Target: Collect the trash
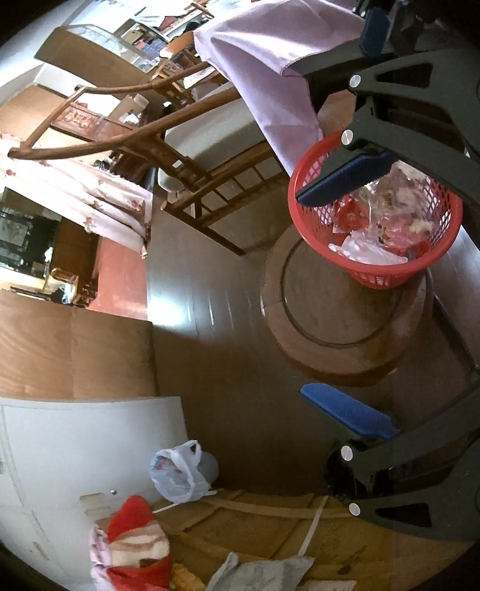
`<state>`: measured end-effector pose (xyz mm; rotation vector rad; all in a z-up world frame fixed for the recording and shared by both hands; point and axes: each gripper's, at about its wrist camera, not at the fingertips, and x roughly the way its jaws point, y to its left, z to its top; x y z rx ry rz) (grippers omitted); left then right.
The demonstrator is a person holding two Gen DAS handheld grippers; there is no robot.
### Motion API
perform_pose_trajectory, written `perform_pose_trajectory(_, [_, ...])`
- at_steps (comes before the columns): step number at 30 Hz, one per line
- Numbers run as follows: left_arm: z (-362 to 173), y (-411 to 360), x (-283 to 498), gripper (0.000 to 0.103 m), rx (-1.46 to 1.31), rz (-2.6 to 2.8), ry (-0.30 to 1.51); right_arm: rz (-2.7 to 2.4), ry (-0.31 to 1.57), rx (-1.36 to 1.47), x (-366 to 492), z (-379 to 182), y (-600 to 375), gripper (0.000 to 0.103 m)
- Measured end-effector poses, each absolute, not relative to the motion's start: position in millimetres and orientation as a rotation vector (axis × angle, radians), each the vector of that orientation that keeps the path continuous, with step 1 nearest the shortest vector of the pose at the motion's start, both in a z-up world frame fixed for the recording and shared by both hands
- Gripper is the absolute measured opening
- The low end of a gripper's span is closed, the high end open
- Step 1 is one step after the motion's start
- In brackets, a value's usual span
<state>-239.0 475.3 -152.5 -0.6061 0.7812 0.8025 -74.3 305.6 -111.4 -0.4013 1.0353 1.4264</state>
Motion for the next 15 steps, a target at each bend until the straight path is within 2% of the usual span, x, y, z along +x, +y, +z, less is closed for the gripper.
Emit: perform_pose_trajectory(15, [-74.9,420.5,-216.1,0.093,-0.437,0.802,0.715,1.420,0.876,-0.305,-57.0,-54.8,244.2,0.040])
